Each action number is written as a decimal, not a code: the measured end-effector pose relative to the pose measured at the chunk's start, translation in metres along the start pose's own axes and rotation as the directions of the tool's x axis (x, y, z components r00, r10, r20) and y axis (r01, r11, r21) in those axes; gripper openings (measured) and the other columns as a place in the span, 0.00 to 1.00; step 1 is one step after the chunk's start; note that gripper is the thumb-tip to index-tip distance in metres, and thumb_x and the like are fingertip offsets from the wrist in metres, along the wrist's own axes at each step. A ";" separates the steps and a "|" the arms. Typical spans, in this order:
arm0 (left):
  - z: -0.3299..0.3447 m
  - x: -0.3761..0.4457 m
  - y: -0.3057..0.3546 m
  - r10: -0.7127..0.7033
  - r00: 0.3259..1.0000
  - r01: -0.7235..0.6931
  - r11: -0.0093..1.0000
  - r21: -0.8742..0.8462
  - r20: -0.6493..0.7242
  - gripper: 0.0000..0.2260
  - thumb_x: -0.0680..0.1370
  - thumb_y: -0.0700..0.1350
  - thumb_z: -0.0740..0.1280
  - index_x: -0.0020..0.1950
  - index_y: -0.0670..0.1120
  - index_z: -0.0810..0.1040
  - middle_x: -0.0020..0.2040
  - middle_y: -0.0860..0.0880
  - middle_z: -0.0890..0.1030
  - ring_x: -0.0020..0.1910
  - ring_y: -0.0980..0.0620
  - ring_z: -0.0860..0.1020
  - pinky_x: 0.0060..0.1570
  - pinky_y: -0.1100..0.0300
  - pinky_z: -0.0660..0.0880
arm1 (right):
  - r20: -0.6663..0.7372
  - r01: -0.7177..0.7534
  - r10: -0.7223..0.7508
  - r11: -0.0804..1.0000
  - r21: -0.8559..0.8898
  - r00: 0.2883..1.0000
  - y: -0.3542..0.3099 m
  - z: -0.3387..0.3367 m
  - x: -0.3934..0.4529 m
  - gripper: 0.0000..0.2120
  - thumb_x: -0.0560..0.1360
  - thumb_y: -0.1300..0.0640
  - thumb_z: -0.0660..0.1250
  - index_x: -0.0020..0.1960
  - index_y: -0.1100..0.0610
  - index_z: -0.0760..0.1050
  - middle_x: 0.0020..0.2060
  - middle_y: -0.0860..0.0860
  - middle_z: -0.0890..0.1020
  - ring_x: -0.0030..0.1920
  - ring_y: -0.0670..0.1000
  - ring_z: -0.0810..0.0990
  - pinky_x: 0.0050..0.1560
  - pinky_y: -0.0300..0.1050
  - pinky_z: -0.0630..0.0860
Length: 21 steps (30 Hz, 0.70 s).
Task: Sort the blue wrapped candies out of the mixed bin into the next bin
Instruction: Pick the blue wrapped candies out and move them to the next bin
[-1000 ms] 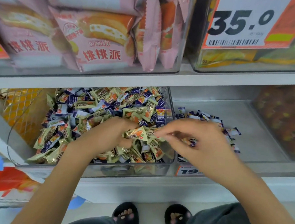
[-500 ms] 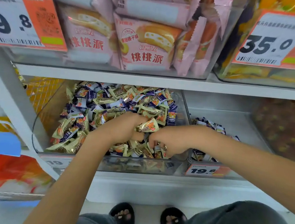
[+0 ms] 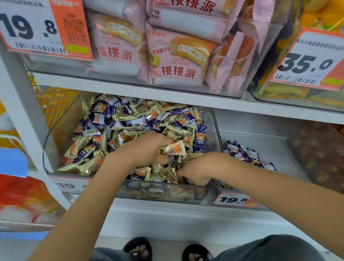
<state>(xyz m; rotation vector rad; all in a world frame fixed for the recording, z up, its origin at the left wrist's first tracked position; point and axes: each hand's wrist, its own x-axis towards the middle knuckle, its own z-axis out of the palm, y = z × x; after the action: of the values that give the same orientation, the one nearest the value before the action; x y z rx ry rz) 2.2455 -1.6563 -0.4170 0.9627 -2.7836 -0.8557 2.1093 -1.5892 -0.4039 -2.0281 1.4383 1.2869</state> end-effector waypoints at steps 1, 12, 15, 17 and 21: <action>0.000 0.000 0.000 0.000 1.000 0.000 1.000 0.003 0.002 0.13 0.76 0.44 0.69 0.57 0.39 0.74 0.48 0.48 0.75 0.46 0.55 0.72 0.37 0.63 0.62 | 0.007 0.014 -0.014 1.000 -0.022 1.000 -0.001 0.001 0.001 0.32 0.75 0.53 0.68 0.73 0.59 0.57 0.68 0.57 0.69 0.61 0.58 0.72 0.48 0.48 0.72; -0.001 -0.001 -0.002 0.005 1.000 -0.005 1.000 0.019 0.010 0.10 0.75 0.43 0.69 0.45 0.40 0.70 0.41 0.50 0.66 0.39 0.54 0.67 0.37 0.61 0.60 | 0.067 0.097 -0.104 0.990 0.100 0.992 0.006 -0.008 0.007 0.22 0.79 0.49 0.61 0.66 0.63 0.70 0.48 0.52 0.75 0.48 0.53 0.72 0.37 0.41 0.69; -0.003 0.000 -0.001 -0.004 1.000 0.004 1.000 -0.005 0.014 0.09 0.75 0.44 0.69 0.44 0.47 0.68 0.42 0.50 0.68 0.40 0.53 0.68 0.38 0.61 0.62 | -0.185 0.106 -0.054 0.953 0.283 0.981 0.019 -0.005 -0.003 0.17 0.79 0.55 0.62 0.64 0.61 0.72 0.56 0.56 0.78 0.43 0.53 0.77 0.40 0.43 0.73; -0.006 -0.001 0.003 -0.023 1.000 0.023 0.998 -0.052 -0.004 0.09 0.76 0.43 0.68 0.40 0.49 0.69 0.37 0.51 0.71 0.36 0.55 0.70 0.35 0.65 0.65 | -0.289 0.106 0.020 0.905 0.412 0.957 0.023 -0.006 -0.008 0.16 0.79 0.56 0.62 0.64 0.61 0.72 0.57 0.60 0.78 0.46 0.56 0.79 0.42 0.45 0.74; -0.010 -0.003 0.004 -0.053 0.998 0.048 0.991 -0.128 -0.034 0.03 0.76 0.42 0.69 0.45 0.47 0.76 0.44 0.49 0.80 0.43 0.50 0.79 0.42 0.62 0.71 | -0.506 0.211 0.199 0.738 0.641 0.839 0.024 -0.006 -0.026 0.13 0.77 0.60 0.66 0.61 0.59 0.76 0.53 0.55 0.79 0.38 0.52 0.81 0.42 0.45 0.78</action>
<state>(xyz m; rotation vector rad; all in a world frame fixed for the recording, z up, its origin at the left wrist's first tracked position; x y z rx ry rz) 2.2478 -1.6570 -0.4066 1.0211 -2.6477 -0.9970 2.0892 -1.5886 -0.3742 -1.8953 1.7792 0.0432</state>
